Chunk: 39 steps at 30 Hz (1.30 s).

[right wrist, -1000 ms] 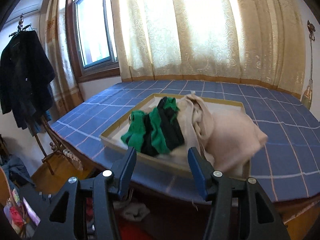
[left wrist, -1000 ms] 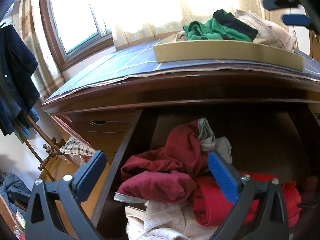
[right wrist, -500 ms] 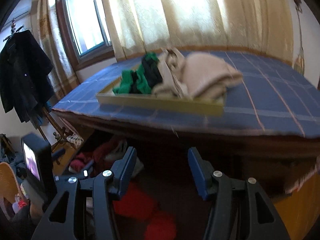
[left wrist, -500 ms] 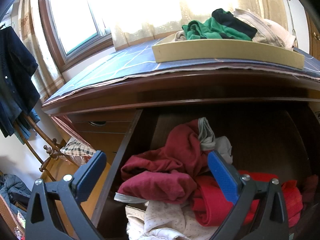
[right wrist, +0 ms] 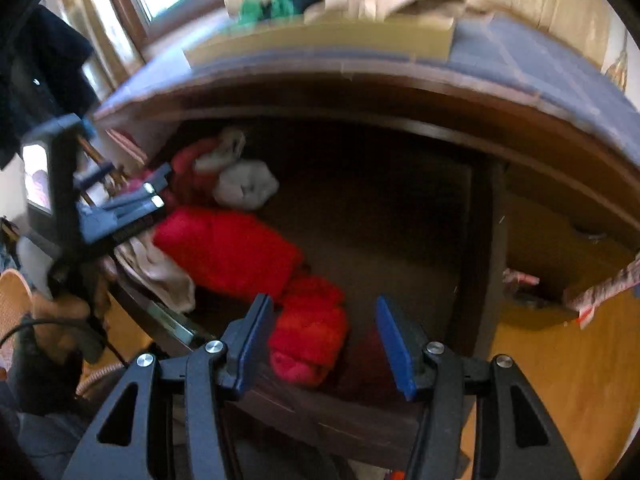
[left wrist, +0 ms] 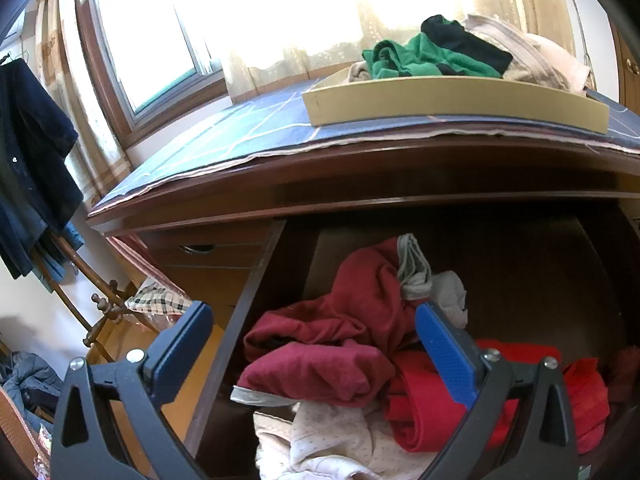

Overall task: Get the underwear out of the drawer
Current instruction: 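Reach the right gripper into the drawer and grasp the red sock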

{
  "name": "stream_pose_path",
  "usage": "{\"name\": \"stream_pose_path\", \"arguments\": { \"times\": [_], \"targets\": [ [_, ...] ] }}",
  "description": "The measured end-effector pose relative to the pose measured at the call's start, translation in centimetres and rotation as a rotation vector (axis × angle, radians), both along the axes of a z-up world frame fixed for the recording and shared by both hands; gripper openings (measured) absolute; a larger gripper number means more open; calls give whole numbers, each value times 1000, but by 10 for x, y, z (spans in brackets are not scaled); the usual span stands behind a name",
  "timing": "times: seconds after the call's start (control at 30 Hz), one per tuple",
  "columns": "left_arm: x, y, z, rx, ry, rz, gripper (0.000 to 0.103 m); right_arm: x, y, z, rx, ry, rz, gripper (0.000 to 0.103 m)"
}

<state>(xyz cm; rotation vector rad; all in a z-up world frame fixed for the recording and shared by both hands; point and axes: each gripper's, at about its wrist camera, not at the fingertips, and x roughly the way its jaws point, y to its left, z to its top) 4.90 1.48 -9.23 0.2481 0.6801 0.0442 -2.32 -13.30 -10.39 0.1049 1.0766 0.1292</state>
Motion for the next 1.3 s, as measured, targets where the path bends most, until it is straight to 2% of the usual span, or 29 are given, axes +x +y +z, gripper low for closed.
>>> {"name": "stream_pose_path", "arguments": {
  "times": [0.17, 0.27, 0.43, 0.8, 1.0, 1.3],
  "targets": [
    [-2, 0, 0, -2, -3, -2, 103, 13, -7, -24, 109, 132, -28, 56],
    [-2, 2, 0, -6, -6, -5, 103, 23, 1, -35, 81, 207, -2, 56],
    [-2, 4, 0, -9, -5, -2, 103, 40, 5, -53, 115, 312, 35, 56],
    [0, 4, -2, -14, -6, -3, 103, 54, 14, -70, 131, 409, 79, 56],
    [0, 4, -2, -12, -5, -4, 103, 53, 12, -66, 149, 418, 61, 56],
    [0, 5, -2, -12, -5, -4, 103, 60, 6, -80, 142, 475, 33, 56]
  ]
}}
